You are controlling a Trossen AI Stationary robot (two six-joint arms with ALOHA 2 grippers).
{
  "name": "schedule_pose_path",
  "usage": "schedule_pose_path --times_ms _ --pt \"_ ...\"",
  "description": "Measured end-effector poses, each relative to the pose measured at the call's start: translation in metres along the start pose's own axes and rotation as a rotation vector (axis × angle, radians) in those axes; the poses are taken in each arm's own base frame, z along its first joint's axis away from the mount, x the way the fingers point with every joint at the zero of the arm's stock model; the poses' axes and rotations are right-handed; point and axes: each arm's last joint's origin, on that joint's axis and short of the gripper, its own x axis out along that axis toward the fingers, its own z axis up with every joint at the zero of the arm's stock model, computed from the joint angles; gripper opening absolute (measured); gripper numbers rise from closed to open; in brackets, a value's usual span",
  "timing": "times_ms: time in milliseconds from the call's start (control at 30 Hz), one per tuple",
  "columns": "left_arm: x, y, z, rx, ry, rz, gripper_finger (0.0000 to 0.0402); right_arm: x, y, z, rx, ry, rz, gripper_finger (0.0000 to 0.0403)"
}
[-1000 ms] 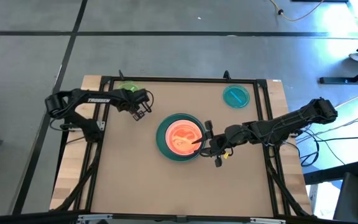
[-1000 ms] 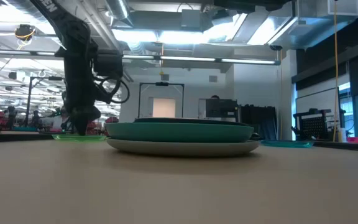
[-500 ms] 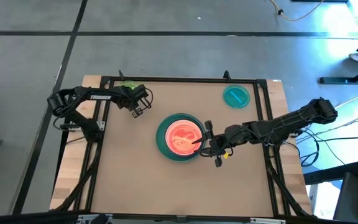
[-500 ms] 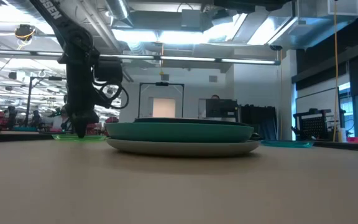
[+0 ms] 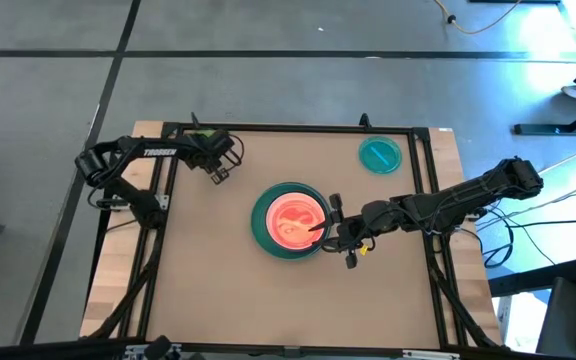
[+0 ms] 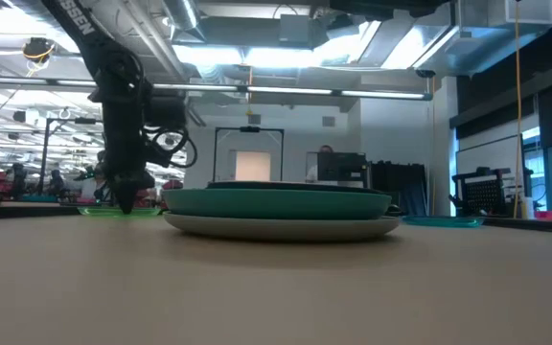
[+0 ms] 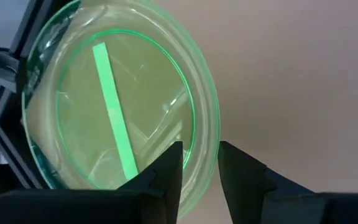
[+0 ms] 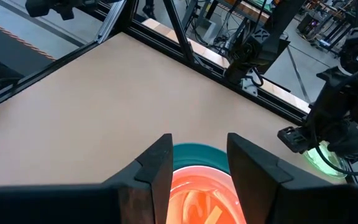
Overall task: Stack plastic plates
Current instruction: Stack the transparent green plate on top of the transparent orange plate
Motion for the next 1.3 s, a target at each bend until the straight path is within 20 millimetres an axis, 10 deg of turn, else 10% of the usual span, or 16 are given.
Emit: schedule_pose_path --times_ms 733,1300 --pt "0.009 -0.018 -0.015 0.041 -0.056 0.015 0.0002 0.000 0.000 0.000 0.000 0.001 0.000 0.0145" --pt "-0.059 -0.072 0.009 0.178 -0.304 -0.090 0.0002 0.000 0.000 0.000 -0.001 0.001 0.000 0.0145"
